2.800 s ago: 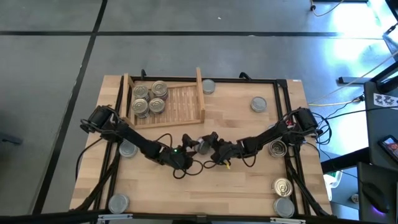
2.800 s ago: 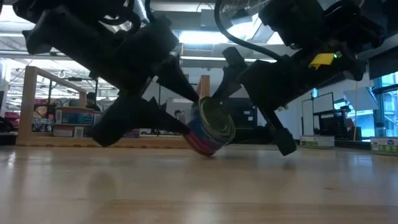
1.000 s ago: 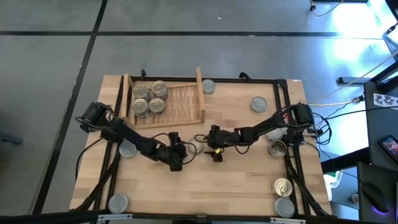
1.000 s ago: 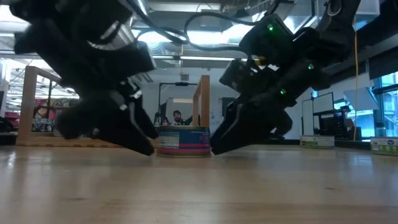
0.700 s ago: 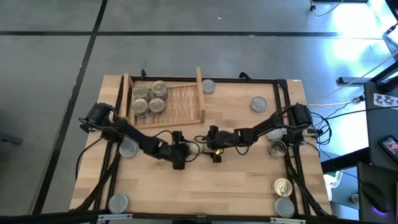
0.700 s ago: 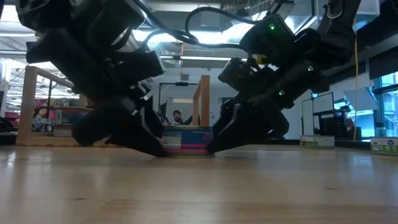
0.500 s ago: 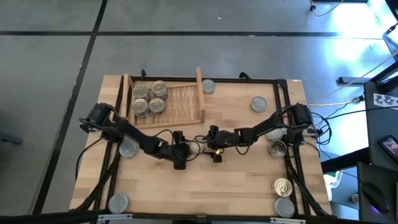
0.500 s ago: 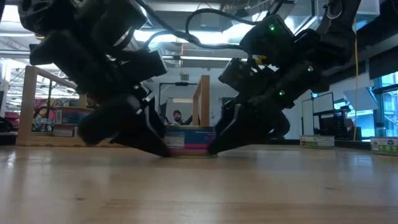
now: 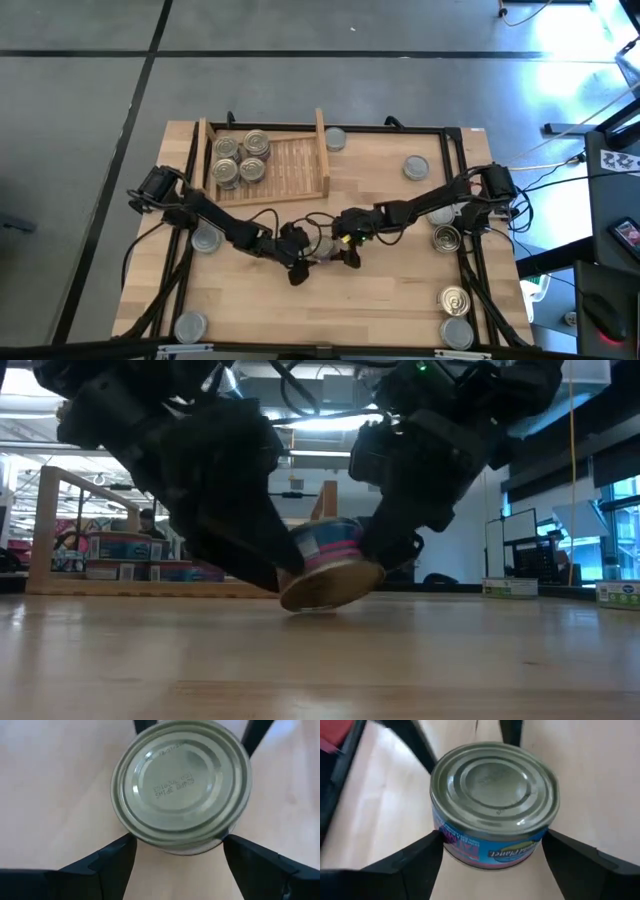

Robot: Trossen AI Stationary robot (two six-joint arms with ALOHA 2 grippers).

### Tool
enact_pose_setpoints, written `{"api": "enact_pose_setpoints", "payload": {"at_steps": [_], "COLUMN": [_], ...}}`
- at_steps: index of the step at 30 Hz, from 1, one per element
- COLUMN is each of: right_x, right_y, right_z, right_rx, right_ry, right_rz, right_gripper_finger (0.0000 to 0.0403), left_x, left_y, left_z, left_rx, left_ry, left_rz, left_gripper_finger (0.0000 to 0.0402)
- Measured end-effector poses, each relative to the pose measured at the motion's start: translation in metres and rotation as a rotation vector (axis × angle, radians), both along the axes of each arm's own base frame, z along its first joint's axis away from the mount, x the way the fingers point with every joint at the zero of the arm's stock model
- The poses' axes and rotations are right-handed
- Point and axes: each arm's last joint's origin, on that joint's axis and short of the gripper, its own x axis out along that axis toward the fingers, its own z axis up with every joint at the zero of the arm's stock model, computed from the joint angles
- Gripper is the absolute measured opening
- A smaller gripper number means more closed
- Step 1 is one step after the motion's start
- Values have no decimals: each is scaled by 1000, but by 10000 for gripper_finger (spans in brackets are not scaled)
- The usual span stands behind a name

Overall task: Stack canned seafood by type on shelf
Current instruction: Prepare the blue tuna can

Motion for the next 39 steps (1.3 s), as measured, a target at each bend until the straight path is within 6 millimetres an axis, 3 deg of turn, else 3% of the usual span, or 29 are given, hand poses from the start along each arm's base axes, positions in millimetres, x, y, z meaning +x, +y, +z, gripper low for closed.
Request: {"api": "enact_pose_setpoints", "payload": {"at_steps": [8,14,20,30,39], "right_x": [2,0,-3,-2,-2], "right_y": [3,5,1,-6,-10], "right_z": [5,4,-2,-2,3], "right_rx": [284,401,401,377,455], "right_ry": [104,184,262,245,241], "right_rz": [-86,-133,-199,-207,-148], "right_gripper_finger": [328,328,328,328,328], "left_x": [0,-1,-4,-3,6], "left_y": [-8,-10,-2,5,5], "left_z": [5,5,-1,-3,11], "left_rx": [-256,-373,-338,-295,-295], "left_ry": [-45,-27,30,38,-91], "left_rz": [139,208,278,268,187], "left_gripper_finger": [292,292,292,292,292]}}
